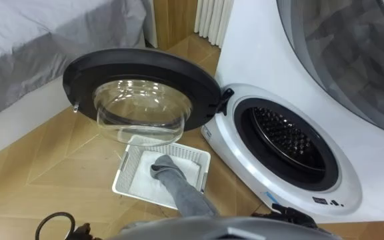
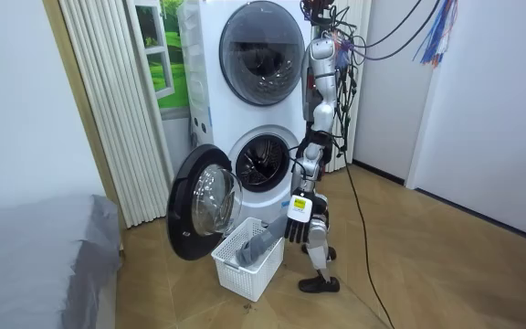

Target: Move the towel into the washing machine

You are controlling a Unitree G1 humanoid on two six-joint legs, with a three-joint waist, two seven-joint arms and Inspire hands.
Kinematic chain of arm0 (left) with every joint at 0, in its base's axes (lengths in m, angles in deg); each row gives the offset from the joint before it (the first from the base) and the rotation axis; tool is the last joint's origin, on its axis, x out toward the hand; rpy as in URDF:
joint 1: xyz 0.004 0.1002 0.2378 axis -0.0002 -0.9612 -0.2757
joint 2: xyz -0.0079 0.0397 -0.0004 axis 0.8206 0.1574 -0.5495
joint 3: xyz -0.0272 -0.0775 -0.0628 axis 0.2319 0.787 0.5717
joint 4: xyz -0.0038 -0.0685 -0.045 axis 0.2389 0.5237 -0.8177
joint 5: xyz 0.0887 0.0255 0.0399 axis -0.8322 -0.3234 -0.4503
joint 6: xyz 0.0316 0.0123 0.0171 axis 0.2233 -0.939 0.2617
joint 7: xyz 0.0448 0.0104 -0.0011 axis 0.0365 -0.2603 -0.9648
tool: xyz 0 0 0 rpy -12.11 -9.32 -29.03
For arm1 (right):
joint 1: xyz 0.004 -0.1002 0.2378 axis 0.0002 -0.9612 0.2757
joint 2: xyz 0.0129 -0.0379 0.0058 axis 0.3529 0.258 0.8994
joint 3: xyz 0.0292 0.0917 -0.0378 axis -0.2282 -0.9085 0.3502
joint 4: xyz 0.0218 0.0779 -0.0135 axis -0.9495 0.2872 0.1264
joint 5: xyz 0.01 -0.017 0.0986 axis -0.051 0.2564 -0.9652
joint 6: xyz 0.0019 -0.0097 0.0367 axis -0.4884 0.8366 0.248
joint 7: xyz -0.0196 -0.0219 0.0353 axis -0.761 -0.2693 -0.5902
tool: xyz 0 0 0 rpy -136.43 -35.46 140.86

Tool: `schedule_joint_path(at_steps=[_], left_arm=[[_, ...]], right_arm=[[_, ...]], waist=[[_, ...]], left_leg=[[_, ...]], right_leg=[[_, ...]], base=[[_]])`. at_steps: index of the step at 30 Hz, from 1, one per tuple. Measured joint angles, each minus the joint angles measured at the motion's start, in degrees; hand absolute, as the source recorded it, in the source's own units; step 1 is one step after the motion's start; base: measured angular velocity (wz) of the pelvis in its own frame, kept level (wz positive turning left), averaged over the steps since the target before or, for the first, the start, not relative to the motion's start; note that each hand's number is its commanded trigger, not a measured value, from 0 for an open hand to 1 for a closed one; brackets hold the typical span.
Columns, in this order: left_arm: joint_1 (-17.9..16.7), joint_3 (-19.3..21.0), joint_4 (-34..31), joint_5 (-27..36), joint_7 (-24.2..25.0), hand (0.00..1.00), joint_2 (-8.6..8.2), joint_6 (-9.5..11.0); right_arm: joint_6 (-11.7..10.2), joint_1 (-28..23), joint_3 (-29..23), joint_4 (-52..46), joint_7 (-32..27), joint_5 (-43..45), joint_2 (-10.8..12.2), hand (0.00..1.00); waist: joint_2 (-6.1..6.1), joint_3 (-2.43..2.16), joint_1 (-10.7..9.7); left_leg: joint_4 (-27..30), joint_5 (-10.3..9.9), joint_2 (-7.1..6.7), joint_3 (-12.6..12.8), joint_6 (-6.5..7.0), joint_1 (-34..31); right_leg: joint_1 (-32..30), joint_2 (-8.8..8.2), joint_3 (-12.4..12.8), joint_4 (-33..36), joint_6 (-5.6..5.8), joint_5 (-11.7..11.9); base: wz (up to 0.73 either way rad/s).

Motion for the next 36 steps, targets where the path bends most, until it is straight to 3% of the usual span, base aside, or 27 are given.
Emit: schedule_joint_path(at_steps=[14, 21, 27, 36], left_arm=[[0.32, -1.89, 0.33, -3.48, 1.33, 0.0, -0.17, -0.02], [2.3, -3.74, 0.36, -6.72, 0.59, 0.0, -0.81, 1.09], [5.46, -4.78, 0.34, -7.34, -1.29, 0.0, -0.64, 2.16], [11.21, -9.82, 0.39, -9.03, -2.85, 0.0, 0.25, 5.91]], right_arm=[[-0.09, 0.13, -1.45, -0.25, -0.61, 0.03, 0.27, 0.0], [-1.28, 0.65, -0.97, -0.28, -1.22, 0.02, 0.16, 0.0], [-2.1, 1.75, 0.71, -0.07, -1.82, 0.04, 0.26, 0.0], [-3.34, 5.81, 3.73, 1.89, -1.86, 0.38, 0.58, 0.0]], waist=[[0.46, -0.09, -0.67], [1.11, -0.14, -1.19], [0.72, -0.31, -1.32], [1.47, 0.5, -2.0]], left_leg=[[1.16, -0.2, 0.12, -0.19, 0.05, -2.03], [1.78, -0.41, 0.28, -0.27, 0.08, -3.35], [2.1, -0.36, 0.24, -0.2, 0.12, -5.16], [3.56, -0.21, 0.26, 0.26, 0.32, -10.56]], right_leg=[[-1.45, -0.04, -0.08, 0.17, -0.01, 0.01], [-3.31, -0.02, 0.0, 0.83, -0.02, 0.01], [-5.28, -0.07, 0.09, 1.22, -0.08, 0.05], [-11.39, -0.23, 1.24, 3.14, -0.14, 0.09]], base=[[0.0], [0.0], [-0.01], [-0.07]])
